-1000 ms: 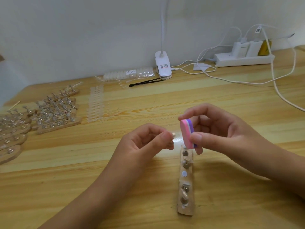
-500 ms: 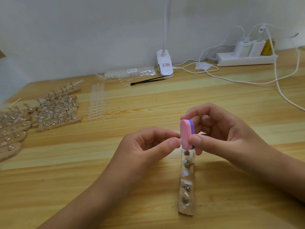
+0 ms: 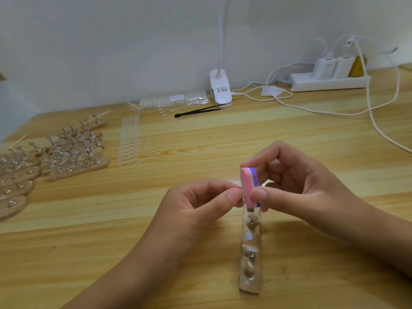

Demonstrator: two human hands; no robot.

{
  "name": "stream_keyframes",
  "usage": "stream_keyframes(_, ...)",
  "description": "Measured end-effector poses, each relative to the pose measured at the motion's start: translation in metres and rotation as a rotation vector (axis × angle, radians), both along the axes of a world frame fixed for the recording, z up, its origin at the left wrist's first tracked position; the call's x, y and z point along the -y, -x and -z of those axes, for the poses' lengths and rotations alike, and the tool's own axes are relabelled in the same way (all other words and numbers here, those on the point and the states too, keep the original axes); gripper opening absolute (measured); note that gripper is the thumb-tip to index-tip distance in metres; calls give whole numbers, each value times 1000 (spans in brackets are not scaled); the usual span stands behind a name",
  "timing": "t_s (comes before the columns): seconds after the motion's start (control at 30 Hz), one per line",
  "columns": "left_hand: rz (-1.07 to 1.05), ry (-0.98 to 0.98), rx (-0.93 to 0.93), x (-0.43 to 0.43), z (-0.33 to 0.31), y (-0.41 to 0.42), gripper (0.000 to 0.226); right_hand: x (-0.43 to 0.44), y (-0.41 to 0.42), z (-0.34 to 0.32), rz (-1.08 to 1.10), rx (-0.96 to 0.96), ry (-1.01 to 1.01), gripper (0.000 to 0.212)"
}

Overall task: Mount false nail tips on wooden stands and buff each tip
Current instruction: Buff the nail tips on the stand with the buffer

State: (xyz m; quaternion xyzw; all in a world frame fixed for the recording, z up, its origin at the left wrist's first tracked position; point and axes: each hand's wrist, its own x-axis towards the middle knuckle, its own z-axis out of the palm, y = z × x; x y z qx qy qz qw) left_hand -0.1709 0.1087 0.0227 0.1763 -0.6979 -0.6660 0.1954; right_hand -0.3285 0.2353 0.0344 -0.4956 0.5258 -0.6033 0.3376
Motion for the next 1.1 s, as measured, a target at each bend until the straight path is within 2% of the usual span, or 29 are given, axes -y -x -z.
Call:
stream_keyframes(0.23,-24,-96,-30,4,4,3,34,1,0,-1,-36,-9,-19,29)
stream_keyframes(0.4,22,-65,-5,-1,4,4,32,5,4,-6,106,50,65,31)
stream_keyframes(0.6,-10,-72,-18,1,5,3,34,-1,2,-3,-27,-10,-4,27)
stream_keyframes(0.77,15,-7,-1,-3,3,3,30,5,7,-3,112,1,72,27)
stream_keyframes(0.93,6,-13,-8,-1,0,3,28,-1,6,-2,-58,-42,14,25)
stream_keyframes(1.1,86,26,-1,-9,0,3,22,7,8,-5,111,-10,55,25)
